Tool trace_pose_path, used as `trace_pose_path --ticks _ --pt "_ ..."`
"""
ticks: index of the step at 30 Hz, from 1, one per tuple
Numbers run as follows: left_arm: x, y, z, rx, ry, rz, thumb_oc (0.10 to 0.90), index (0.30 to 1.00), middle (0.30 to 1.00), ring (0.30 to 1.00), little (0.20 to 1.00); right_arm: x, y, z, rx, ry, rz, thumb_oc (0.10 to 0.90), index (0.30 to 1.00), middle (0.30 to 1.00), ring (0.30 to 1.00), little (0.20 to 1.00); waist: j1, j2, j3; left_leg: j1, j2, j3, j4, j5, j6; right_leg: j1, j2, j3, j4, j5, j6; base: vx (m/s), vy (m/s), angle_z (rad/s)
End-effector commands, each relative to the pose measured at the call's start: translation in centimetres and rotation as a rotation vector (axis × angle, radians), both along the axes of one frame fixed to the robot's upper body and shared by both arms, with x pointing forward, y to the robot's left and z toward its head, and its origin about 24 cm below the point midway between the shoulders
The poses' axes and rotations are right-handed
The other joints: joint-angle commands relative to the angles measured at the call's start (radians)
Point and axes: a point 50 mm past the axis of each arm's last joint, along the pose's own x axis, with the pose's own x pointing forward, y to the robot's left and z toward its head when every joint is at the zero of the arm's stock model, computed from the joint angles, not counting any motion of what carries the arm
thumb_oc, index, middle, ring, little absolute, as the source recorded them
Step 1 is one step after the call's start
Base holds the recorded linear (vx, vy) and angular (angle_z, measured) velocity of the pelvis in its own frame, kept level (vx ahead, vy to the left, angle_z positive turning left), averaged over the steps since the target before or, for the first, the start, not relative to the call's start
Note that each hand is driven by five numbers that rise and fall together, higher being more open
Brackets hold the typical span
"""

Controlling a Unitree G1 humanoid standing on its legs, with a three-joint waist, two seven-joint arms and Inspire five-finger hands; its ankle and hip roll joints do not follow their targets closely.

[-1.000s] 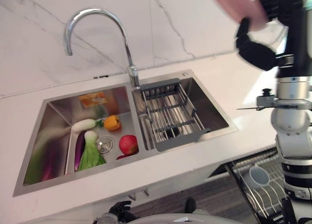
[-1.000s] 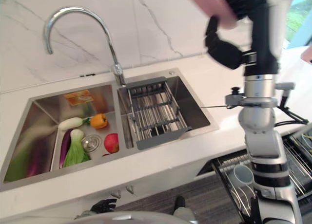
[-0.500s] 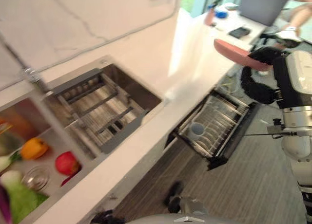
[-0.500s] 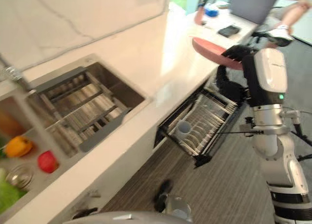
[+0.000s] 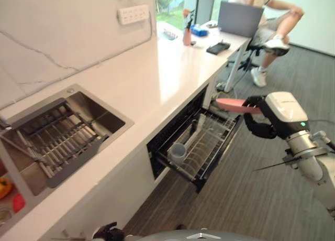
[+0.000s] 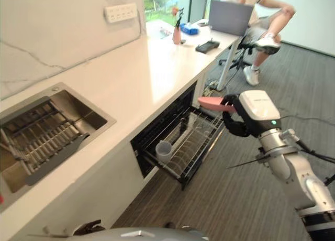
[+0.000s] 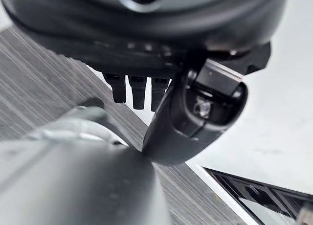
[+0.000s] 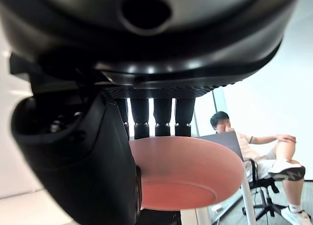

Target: Place the dishes in the dishwasher.

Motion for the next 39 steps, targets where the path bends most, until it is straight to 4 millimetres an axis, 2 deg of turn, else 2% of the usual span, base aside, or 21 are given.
trace_pose_path --ticks 1,2,3,5,6,8,9,11,13,15,21,25,30,34,35,39 --pt "1.0 -4.5 -1.0 -0.112 -0.002 -0.009 0.800 0.900 0.900 0.900 0.900 1.3 0.3 4.6 -0.046 -0.189 0.042 0.400 0.300 0.300 0.300 0.300 0.058 0.029 0.071 -0.133 -0.046 -0.259 0.106 0.104 0.052 0.136 -0.137 0.025 -0.030 -0.116 0.122 -0.10 -0.226 -0.24" --pt "0.7 -4.4 -1.1 -0.109 0.001 0.011 0.800 0.900 0.900 0.900 0.900 1.5 0.6 4.1 -0.045 -0.166 0.055 0.400 0.300 0.300 0.300 0.300 0.062 0.018 0.074 -0.162 -0.103 -0.304 0.112 0.055 0.076 0.131 -0.144 0.029 -0.030 -0.106 0.127 -0.07 -0.151 -0.24" --pt "0.2 -4.2 -1.1 -0.103 0.012 0.031 0.800 0.900 0.900 0.900 0.900 1.6 0.6 3.5 -0.051 -0.132 0.058 0.400 0.300 0.300 0.300 0.300 0.074 0.011 0.077 -0.177 -0.140 -0.318 0.107 0.034 0.079 0.129 -0.144 0.036 -0.030 -0.099 0.127 -0.01 -0.103 -0.51" --pt "-0.8 -4.1 -1.2 -0.104 0.029 0.064 0.800 0.900 0.900 0.900 0.900 1.9 0.7 2.5 -0.067 -0.081 0.072 0.400 0.300 0.300 0.300 0.300 0.082 0.010 0.068 -0.152 -0.168 -0.276 0.035 0.022 0.084 0.121 -0.145 0.041 -0.030 -0.088 0.136 0.05 -0.044 -0.56" --pt "-1.3 -4.2 -1.3 -0.112 0.040 0.065 0.800 0.900 0.900 0.900 0.900 2.2 0.6 2.1 -0.081 -0.061 0.065 0.400 0.300 0.300 0.300 0.300 0.092 0.013 0.064 -0.154 -0.175 -0.294 0.033 0.027 0.081 0.117 -0.146 0.049 -0.030 -0.090 0.137 0.08 0.016 -0.17" --pt "-1.8 -4.3 -1.4 -0.117 0.057 0.063 0.800 0.900 0.900 0.900 0.900 2.7 0.8 1.1 -0.086 -0.005 0.075 0.400 0.300 0.300 0.300 0.300 0.102 0.022 0.054 -0.141 -0.231 -0.370 -0.034 -0.017 0.105 0.112 -0.149 0.054 -0.030 -0.082 0.142 0.07 0.058 -0.16" --pt "-2.0 -4.2 -1.4 -0.114 0.072 0.055 0.800 0.900 0.900 0.900 0.900 2.7 0.4 0.2 -0.089 0.043 0.066 0.400 0.300 0.300 0.300 0.300 0.094 0.026 0.046 -0.113 -0.234 -0.352 -0.098 -0.029 0.101 0.114 -0.156 0.031 -0.030 -0.080 0.152 0.05 0.073 -0.06" --pt "-2.2 -4.3 -1.4 -0.113 0.079 0.041 0.800 0.900 0.900 0.900 0.900 2.8 0.2 -0.1 -0.096 0.066 0.059 0.400 0.300 0.300 0.300 0.300 0.094 0.031 0.039 -0.098 -0.232 -0.345 -0.134 -0.013 0.095 0.117 -0.159 0.021 -0.030 -0.079 0.157 0.05 0.069 0.12" --pt "-2.3 -4.2 -1.4 -0.111 0.080 0.032 0.800 0.900 0.900 0.900 0.900 2.9 0.1 -0.3 -0.103 0.079 0.059 0.400 0.300 0.300 0.300 0.300 0.094 0.032 0.035 -0.094 -0.234 -0.348 -0.159 0.001 0.091 0.117 -0.162 0.017 -0.030 -0.077 0.159 0.05 0.075 0.11" --pt "-2.2 -4.0 -1.4 -0.103 0.085 -0.020 0.800 0.900 0.900 0.900 0.900 3.7 -0.1 -0.1 -0.146 0.103 0.066 0.400 0.300 0.300 0.300 0.300 0.097 0.041 0.019 -0.069 -0.247 -0.358 -0.241 0.003 0.095 0.116 -0.169 -0.008 -0.030 -0.072 0.169 0.10 0.124 0.21" --pt "-1.8 -3.8 -1.3 -0.101 0.073 -0.043 0.800 0.900 0.900 0.900 0.900 4.4 -0.3 -0.1 -0.199 0.118 0.064 0.400 0.300 0.300 0.300 0.300 0.103 0.045 0.015 -0.053 -0.265 -0.372 -0.281 0.006 0.099 0.119 -0.178 -0.026 -0.030 -0.070 0.176 0.06 0.079 0.40" --pt "-2.1 -3.2 -1.2 -0.088 0.090 -0.049 0.800 0.900 0.900 0.900 0.900 4.9 0.1 -0.3 -0.231 0.133 0.083 0.400 0.300 0.300 0.300 0.300 0.117 0.034 0.011 -0.048 -0.291 -0.387 -0.305 -0.004 0.112 0.121 -0.189 -0.038 -0.030 -0.065 0.183 0.10 0.129 0.25" --pt "-2.2 -2.6 -1.1 -0.072 0.099 -0.053 0.800 0.900 0.900 0.900 0.900 5.4 0.2 -1.6 -0.271 0.199 0.086 0.400 0.300 0.300 0.300 0.300 0.142 0.017 0.007 -0.052 -0.311 -0.402 -0.321 -0.014 0.123 0.117 -0.201 -0.057 -0.030 -0.059 0.191 0.05 0.063 0.15" --pt "-2.1 -1.8 -0.9 -0.049 0.105 -0.069 0.800 0.900 0.900 0.900 0.900 6.1 -1.4 -3.6 -0.264 0.288 -0.009 0.400 0.300 0.300 0.300 0.300 0.165 0.007 0.008 -0.062 -0.324 -0.411 -0.336 -0.014 0.130 0.107 -0.210 -0.069 -0.030 -0.052 0.198 0.06 0.049 0.16" --pt "-2.1 -1.8 -0.9 -0.049 0.105 -0.069 0.800 0.900 0.900 0.900 0.900 6.2 -1.4 -3.6 -0.263 0.288 -0.008 0.400 0.300 0.300 0.300 0.300 0.164 0.006 0.008 -0.062 -0.324 -0.411 -0.336 -0.014 0.130 0.106 -0.210 -0.069 -0.030 -0.052 0.199 0.04 0.027 0.11" --pt "-1.4 -1.3 -0.6 -0.034 0.079 -0.102 0.800 0.900 0.900 0.900 0.900 6.9 -3.3 -3.6 -0.278 0.311 -0.102 0.400 0.300 0.300 0.300 0.300 0.178 0.010 0.021 -0.084 -0.333 -0.422 -0.345 -0.009 0.133 0.086 -0.219 -0.080 -0.030 -0.043 0.207 0.01 0.032 0.15"
